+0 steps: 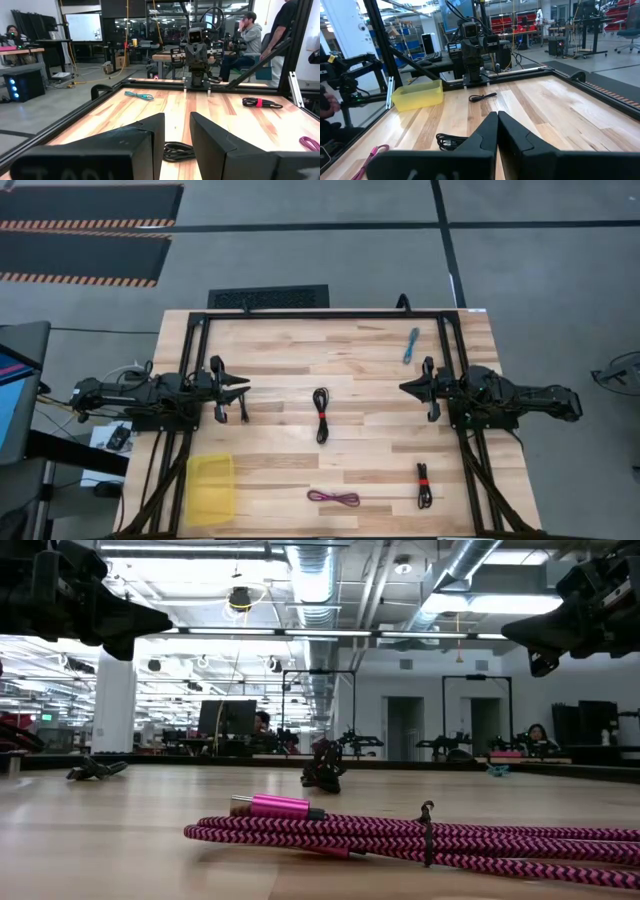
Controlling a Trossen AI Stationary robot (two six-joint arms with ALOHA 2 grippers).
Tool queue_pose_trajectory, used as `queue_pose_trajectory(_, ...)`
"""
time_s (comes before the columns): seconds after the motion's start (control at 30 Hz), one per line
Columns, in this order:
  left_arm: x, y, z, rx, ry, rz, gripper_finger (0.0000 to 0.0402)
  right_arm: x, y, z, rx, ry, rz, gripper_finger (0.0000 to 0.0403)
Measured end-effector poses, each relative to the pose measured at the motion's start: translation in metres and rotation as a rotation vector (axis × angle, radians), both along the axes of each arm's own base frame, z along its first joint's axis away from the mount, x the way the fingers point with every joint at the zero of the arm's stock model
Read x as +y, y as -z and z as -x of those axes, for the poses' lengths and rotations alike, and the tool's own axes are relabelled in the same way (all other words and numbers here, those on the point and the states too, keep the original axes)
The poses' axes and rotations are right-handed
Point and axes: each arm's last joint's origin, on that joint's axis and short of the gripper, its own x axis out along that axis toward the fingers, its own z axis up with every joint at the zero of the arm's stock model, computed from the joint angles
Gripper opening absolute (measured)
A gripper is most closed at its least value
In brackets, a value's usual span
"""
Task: Pick and place USB-C Cables
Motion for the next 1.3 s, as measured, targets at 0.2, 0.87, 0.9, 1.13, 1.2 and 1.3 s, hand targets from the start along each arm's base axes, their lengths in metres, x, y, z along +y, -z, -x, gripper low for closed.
queue_pose_trajectory(0.2,0.0,0.0,0.0,-0.001,0.0,0.0,0.0082,0.0,0.0,0.0,0.0,0.0,0.0,0.0033)
queue_pose_trajectory(0.87,0.005,-0.01,0.002,-0.077,-0.17,-0.098,0.0082,-0.001,0.0,0.0,0.006,0.017,0.087,0.0033)
queue_pose_trajectory(0.9,0.005,-0.011,0.002,-0.083,-0.171,-0.103,0.0082,-0.002,0.0,0.0,0.006,0.03,0.106,0.0033)
queue_pose_trajectory(1.13,0.005,-0.013,0.003,-0.089,-0.205,-0.131,0.0082,-0.004,-0.012,0.002,-0.117,0.064,0.045,0.0033)
queue_pose_trajectory(1.2,0.006,-0.013,0.003,-0.081,-0.222,-0.149,0.0082,-0.004,-0.015,0.002,-0.154,0.063,0.004,0.0033)
queue_pose_trajectory(1.3,0.007,-0.013,0.004,-0.08,-0.268,-0.159,0.0082,-0.004,-0.018,0.003,-0.196,0.06,-0.022,0.0033)
